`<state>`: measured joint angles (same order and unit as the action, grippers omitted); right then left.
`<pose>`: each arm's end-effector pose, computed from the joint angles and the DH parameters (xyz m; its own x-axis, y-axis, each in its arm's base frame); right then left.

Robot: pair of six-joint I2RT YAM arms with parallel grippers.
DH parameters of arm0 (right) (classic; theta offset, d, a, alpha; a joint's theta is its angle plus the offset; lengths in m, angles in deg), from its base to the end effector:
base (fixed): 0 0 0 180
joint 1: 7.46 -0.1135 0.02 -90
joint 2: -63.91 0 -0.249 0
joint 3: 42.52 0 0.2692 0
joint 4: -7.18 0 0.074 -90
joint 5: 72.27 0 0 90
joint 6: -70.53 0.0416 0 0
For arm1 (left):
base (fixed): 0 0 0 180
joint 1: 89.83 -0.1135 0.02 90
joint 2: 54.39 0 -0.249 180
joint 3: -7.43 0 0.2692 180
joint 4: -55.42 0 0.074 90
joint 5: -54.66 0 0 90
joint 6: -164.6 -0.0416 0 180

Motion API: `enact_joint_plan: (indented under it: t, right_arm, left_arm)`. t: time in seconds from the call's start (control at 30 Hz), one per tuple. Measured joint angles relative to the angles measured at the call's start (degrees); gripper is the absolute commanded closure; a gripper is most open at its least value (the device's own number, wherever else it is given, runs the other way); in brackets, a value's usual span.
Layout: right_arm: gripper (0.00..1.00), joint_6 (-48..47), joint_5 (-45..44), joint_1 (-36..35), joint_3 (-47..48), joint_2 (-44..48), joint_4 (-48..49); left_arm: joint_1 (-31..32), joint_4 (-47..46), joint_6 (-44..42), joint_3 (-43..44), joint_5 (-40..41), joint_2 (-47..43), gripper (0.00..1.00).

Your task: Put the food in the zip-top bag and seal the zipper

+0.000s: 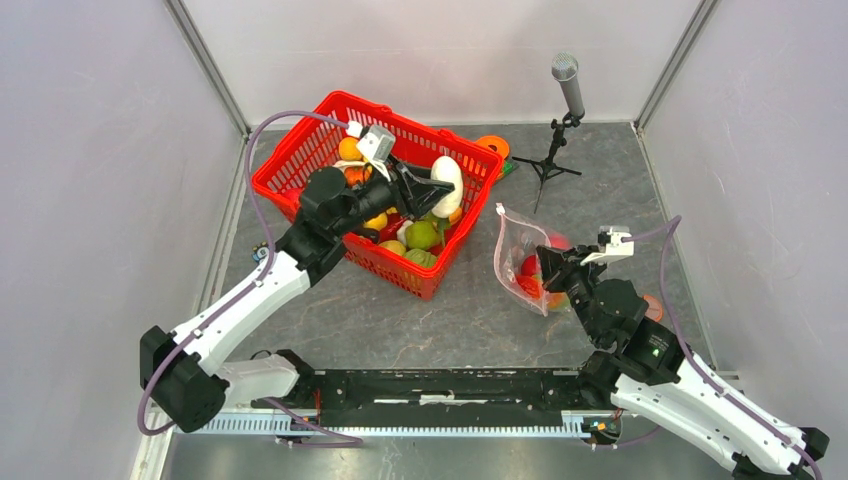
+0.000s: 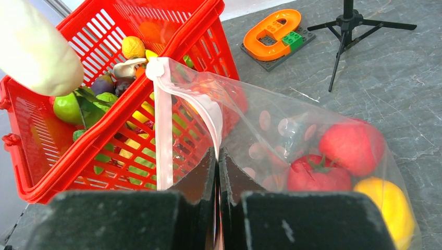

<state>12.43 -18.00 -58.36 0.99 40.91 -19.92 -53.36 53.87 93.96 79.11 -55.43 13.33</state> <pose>0.1134 0.1011 0.2927 -0.2010 0.4328 -0.8788 -0.1860 0.8639 0.4681 0.2381 -0.1938 0.3734 -0.2034 -0.2368 -0.9500 0.8117 0.5019 -0.2989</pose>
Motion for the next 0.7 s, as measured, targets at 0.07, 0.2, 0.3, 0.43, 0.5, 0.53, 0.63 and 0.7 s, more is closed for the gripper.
enact_joint_plan:
  t: [0.07,0.2,0.3,0.43,0.5,0.53,0.63,0.7]
  right_arm:
    - [0.93,0.00,0.02,0.00,0.00,0.00,0.07]
    - [0.93,0.02,0.17,0.00,0.00,0.00,0.37]
    - [0.93,0.07,0.20,0.00,0.00,-0.07,0.48]
    - [0.93,0.07,0.31,0.00,0.00,-0.42,0.63]
    - [0.93,0.07,0.35,0.00,0.02,-0.48,0.81]
    - [0.93,0.07,0.35,0.00,0.02,-0.48,0.85]
    - [0.93,0.15,0.35,0.00,0.02,-0.48,0.87]
    - [0.93,0.31,0.39,0.00,0.02,-0.42,1.05]
  left_arm:
    - [0.76,-1.66,1.16,-0.26,-1.20,-0.68,0.81]
    - [4.11,-8.39,3.48,-2.23,-3.43,-2.45,0.81]
    - [7.21,-15.69,5.75,-3.63,-5.03,-2.62,0.81]
    - [11.47,-25.11,8.46,-4.44,-6.19,-1.64,0.81]
    - [12.96,-28.50,9.46,-4.44,-6.64,-0.87,0.81]
    - [13.66,-30.08,9.90,-4.44,-6.88,-0.44,0.81]
    - [15.21,-33.29,10.34,-4.59,-7.04,0.94,0.81]
    - [15.93,-35.34,10.40,-5.51,-6.93,1.88,0.84]
